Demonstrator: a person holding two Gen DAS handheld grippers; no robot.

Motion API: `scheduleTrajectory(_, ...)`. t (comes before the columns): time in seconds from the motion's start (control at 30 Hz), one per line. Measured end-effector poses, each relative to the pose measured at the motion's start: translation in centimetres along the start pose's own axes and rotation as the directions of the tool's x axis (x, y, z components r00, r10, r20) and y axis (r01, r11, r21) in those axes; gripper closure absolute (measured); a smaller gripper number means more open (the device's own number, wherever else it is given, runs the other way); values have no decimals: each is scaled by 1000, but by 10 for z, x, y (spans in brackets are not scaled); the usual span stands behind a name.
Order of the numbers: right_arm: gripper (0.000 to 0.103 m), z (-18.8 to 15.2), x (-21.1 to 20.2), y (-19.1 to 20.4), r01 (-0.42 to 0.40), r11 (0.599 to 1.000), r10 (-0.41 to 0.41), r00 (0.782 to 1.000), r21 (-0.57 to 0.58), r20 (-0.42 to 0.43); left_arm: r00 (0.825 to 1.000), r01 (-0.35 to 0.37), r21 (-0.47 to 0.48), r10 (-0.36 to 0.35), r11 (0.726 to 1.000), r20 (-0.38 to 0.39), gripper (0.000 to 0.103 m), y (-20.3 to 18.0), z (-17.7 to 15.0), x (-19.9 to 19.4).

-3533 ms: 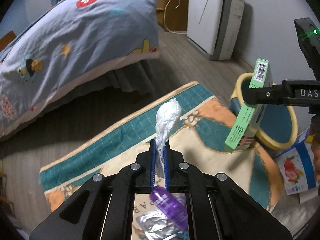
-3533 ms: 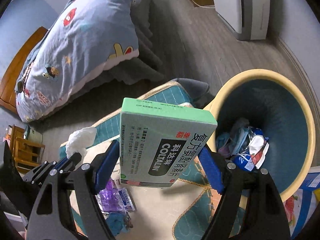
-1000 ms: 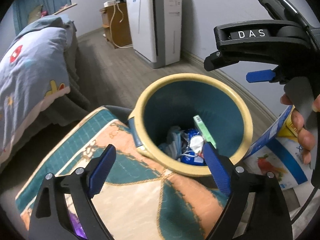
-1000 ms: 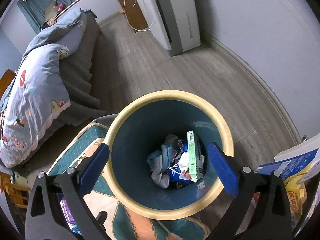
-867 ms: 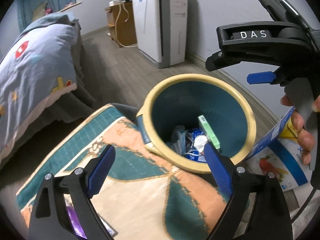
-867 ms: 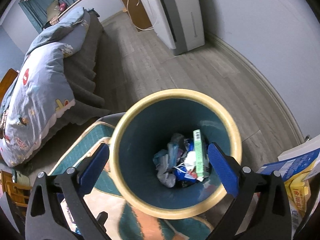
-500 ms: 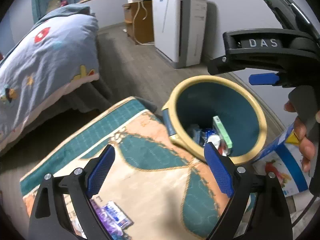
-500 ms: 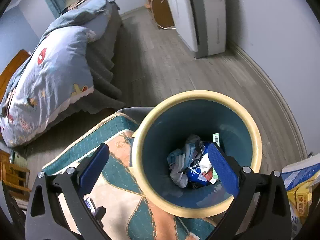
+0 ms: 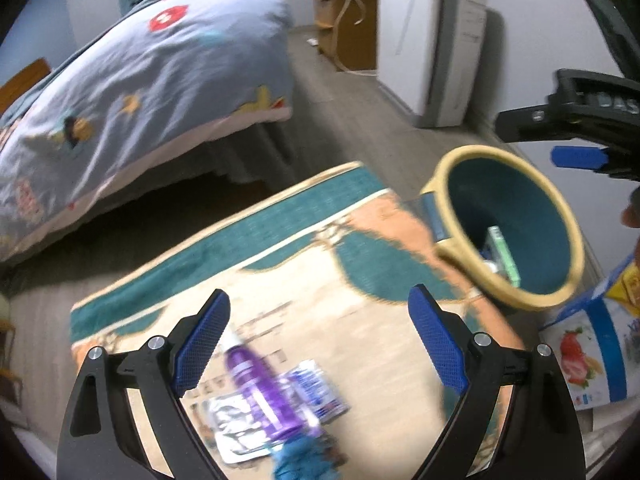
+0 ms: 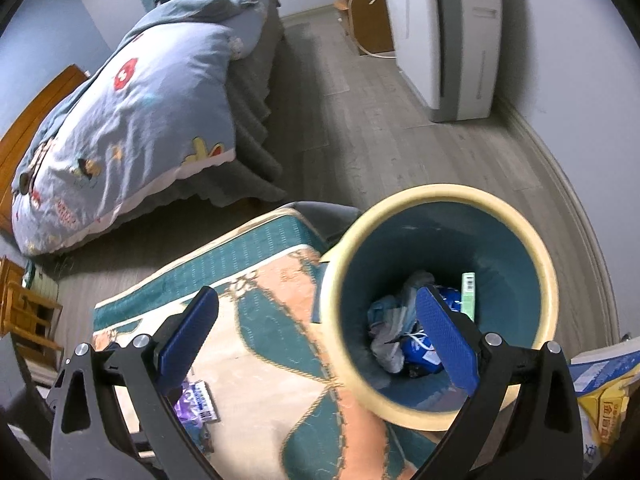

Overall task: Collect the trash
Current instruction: 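Move both tools back over the mat toward the spray bottle, then grasp the purple spray bottle with the left tool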

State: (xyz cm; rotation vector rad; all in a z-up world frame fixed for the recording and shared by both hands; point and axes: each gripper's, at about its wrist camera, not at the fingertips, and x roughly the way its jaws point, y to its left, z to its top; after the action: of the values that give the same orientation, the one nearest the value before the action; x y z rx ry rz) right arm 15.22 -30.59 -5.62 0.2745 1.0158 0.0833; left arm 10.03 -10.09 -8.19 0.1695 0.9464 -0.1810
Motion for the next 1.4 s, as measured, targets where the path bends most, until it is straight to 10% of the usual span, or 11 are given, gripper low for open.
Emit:
scheduleTrajectory(0.67, 6, -9, 12, 69, -76, 990, 72, 997, -118, -42, 989, -117, -80, 109, 990, -99, 13, 63, -42, 7)
scheduleTrajectory(1.4, 6, -30, 50, 82, -107, 990, 87, 977, -94, -193, 988, -82, -185, 56, 979, -142, 13, 100, -71, -1)
